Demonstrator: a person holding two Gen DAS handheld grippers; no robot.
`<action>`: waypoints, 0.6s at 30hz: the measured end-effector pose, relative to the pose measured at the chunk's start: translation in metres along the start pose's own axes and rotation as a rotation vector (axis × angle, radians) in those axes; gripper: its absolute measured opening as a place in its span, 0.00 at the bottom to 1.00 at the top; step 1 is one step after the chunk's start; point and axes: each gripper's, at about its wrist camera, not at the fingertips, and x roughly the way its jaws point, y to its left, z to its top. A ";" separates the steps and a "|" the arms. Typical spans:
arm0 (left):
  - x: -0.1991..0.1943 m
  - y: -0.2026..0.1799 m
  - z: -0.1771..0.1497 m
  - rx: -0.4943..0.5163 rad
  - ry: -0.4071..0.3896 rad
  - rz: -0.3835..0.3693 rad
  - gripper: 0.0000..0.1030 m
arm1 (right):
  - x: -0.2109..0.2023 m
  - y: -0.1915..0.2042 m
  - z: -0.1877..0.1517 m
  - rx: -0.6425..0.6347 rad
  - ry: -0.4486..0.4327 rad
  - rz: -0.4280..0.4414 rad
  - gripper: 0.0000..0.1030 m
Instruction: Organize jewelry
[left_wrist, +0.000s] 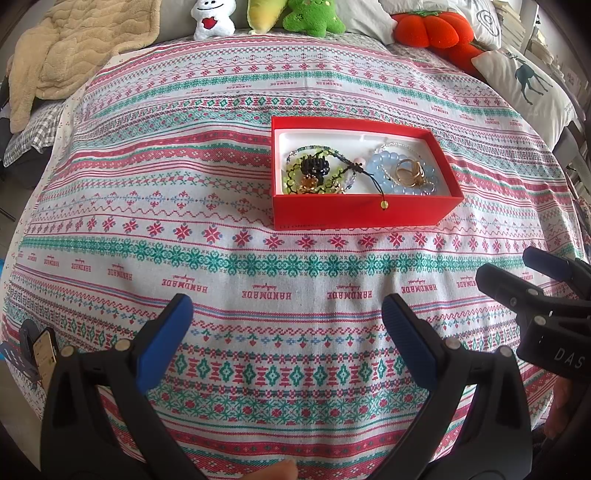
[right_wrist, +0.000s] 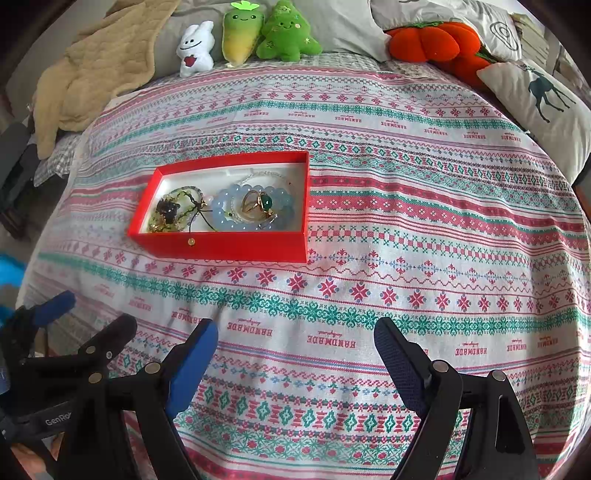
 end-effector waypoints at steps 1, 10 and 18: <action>0.000 0.000 0.000 0.000 0.000 0.000 0.99 | 0.000 0.000 0.000 0.000 0.000 0.000 0.85; 0.000 0.000 0.000 0.001 0.001 0.000 0.99 | 0.000 0.000 0.000 -0.001 0.001 0.000 0.85; 0.004 0.000 -0.001 0.005 0.008 0.006 0.99 | 0.000 -0.001 0.000 0.000 0.001 -0.003 0.85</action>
